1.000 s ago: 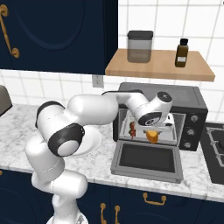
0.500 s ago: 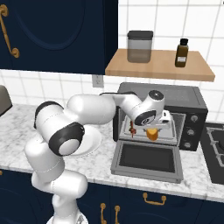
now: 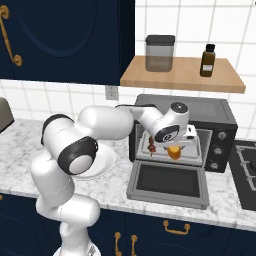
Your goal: Pick up the kebab skewer and baguette bread, and place them inside the toaster oven. Close the toaster oven door and start by setting the timer.
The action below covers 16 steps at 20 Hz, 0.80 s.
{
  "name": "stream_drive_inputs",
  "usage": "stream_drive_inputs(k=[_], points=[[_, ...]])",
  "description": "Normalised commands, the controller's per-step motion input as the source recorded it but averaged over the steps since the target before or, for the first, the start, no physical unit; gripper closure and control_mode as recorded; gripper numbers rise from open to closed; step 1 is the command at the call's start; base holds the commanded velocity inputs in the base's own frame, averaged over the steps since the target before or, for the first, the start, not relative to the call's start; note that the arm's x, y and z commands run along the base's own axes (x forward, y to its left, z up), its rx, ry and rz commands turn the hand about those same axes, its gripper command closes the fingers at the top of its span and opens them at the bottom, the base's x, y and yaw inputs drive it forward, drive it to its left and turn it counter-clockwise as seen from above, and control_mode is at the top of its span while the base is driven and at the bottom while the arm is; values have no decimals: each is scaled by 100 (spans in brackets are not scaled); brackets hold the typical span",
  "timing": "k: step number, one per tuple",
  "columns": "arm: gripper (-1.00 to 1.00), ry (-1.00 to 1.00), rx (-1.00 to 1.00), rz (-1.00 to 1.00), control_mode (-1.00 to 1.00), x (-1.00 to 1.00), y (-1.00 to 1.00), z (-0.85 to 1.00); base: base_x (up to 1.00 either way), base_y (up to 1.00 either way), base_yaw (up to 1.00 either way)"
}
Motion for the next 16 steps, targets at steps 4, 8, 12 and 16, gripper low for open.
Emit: stream_drive_inputs(k=[4, 8, 12, 16], points=[[-100, 0, 0, 0, -100, 0, -12, 0, 0, 0, 0], [-100, 0, 0, 0, -100, -23, -25, 0, 0, 0, 0], [-100, 0, 0, 0, -100, -30, -35, 24, 0, 0, 0], [-100, 0, 0, 0, -100, -57, -13, 66, 0, 0, 0]])
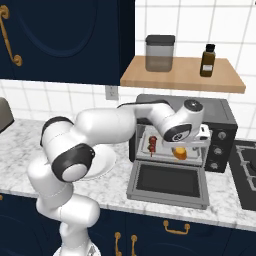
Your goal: Pick up the kebab skewer and baguette bread, and place them inside the toaster oven. Close the toaster oven door and start by setting the timer.
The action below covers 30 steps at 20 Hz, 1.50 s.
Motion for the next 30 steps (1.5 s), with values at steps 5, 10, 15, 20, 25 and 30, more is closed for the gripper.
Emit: stream_drive_inputs(k=[5, 10, 15, 20, 25, 30], points=[[-100, 0, 0, 0, -100, -61, 0, 65, 0, 0, 0], [-100, 5, 0, -19, -100, -100, 32, 12, 0, 0, 0], [-100, 8, 0, -50, -100, -43, 96, -44, 0, 0, 0], [-100, 5, 0, -42, -100, -22, 82, -66, 0, 0, 0], [-100, 3, 0, -18, -100, 32, -3, -57, 0, 0, 0], [-100, 0, 0, -7, -100, 68, -3, -26, 0, 0, 0]])
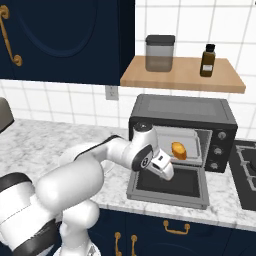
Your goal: Pick up the kebab skewer and baguette bread, and place them inside the toaster oven. Close the toaster oven door and start by setting the timer.
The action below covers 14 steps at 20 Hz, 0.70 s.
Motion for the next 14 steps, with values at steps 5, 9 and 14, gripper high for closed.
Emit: stream_drive_inputs(k=[5, 9, 14], points=[[-100, 0, 0, 0, -100, 42, -35, -4, 0, 0, 0], [-100, 0, 0, 0, -100, 38, -47, -6, 0, 0, 0], [-100, -2, 1, 0, -100, 13, -5, -25, 0, 0, 0]])
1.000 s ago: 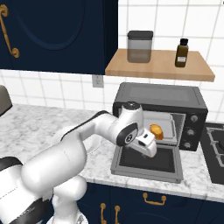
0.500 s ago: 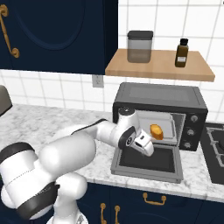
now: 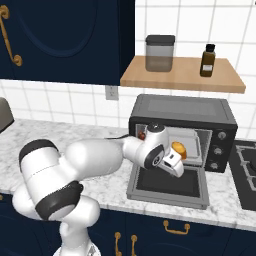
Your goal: Pick up the kebab skewer and baguette bread, and place them inside the toaster oven. Close the toaster oven door and start by setting the timer.
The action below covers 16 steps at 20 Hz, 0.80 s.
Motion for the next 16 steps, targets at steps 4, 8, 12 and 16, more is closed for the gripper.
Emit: stream_drive_inputs(k=[4, 8, 12, 16], points=[[-100, -4, 5, 0, -100, 26, 0, -4, 0, 0, 0], [-100, -2, 2, 0, -100, 27, 0, 0, 0, 0, 0], [-100, -3, 1, 0, -100, 17, 0, 0, 0, 0, 0], [-100, -3, 0, 0, -100, 22, 0, 0, 0, 0, 0]])
